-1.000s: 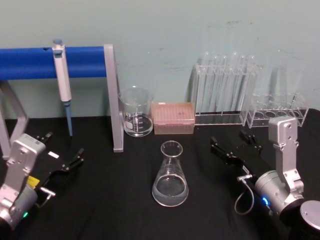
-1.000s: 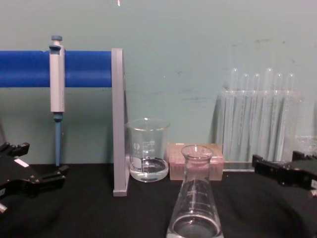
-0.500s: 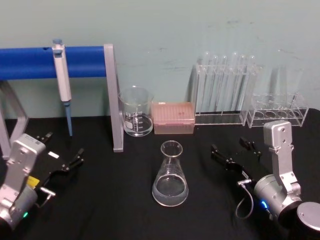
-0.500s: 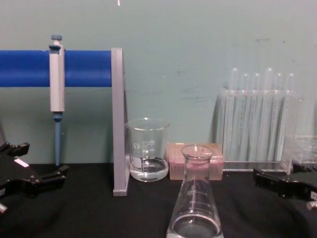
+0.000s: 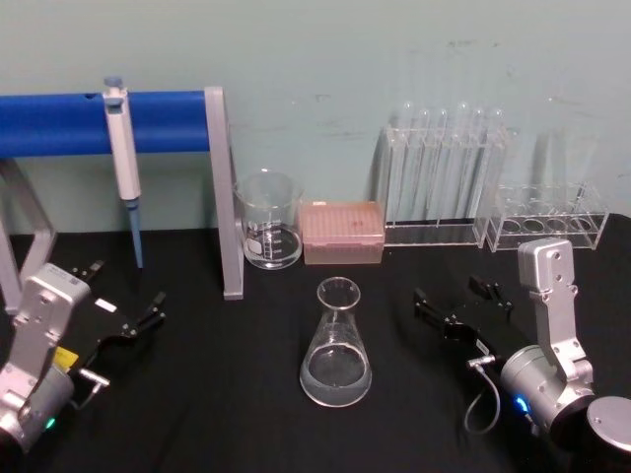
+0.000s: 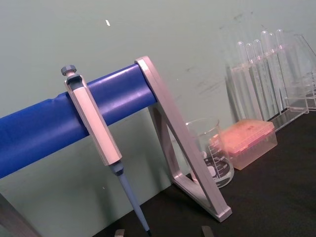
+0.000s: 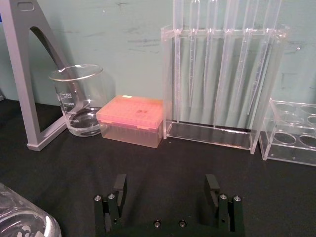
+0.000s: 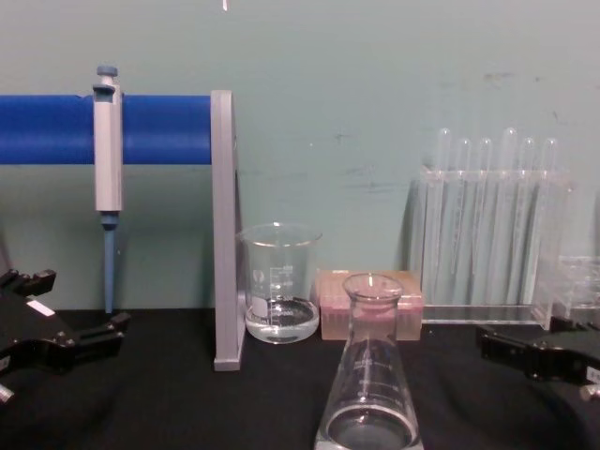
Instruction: Grasp the erlenmeyer flask with one hand, shake it three times, then place it back.
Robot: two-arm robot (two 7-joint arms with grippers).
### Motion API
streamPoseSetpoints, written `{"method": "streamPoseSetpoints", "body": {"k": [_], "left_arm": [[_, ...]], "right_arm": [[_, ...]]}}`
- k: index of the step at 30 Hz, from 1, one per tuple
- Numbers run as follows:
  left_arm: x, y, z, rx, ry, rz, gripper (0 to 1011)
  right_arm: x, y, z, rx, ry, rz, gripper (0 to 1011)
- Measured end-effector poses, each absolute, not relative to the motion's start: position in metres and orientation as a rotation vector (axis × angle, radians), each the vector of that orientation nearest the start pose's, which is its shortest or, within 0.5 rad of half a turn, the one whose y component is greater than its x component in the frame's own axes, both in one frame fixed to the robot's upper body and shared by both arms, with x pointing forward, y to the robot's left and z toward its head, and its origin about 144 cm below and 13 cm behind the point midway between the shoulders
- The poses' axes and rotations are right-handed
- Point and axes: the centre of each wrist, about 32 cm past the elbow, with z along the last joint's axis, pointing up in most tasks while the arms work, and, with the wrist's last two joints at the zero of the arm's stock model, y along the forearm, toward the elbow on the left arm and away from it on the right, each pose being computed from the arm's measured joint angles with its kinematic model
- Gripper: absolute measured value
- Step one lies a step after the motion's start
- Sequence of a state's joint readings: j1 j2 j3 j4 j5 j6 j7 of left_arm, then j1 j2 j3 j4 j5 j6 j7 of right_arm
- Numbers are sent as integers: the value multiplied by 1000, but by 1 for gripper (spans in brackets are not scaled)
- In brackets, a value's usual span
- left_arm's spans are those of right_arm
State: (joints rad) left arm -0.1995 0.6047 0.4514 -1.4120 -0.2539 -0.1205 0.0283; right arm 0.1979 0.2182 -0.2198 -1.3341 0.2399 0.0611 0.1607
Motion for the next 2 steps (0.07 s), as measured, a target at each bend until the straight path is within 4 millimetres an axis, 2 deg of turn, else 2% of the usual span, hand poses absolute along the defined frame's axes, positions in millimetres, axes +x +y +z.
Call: {"method": "streamPoseSetpoints", "body": {"k": [2], "left_arm": [[489, 310, 1140, 305, -285, 1248, 1001]], "right_arm": [[509, -240, 1129, -119, 98, -1250, 1000]]}}
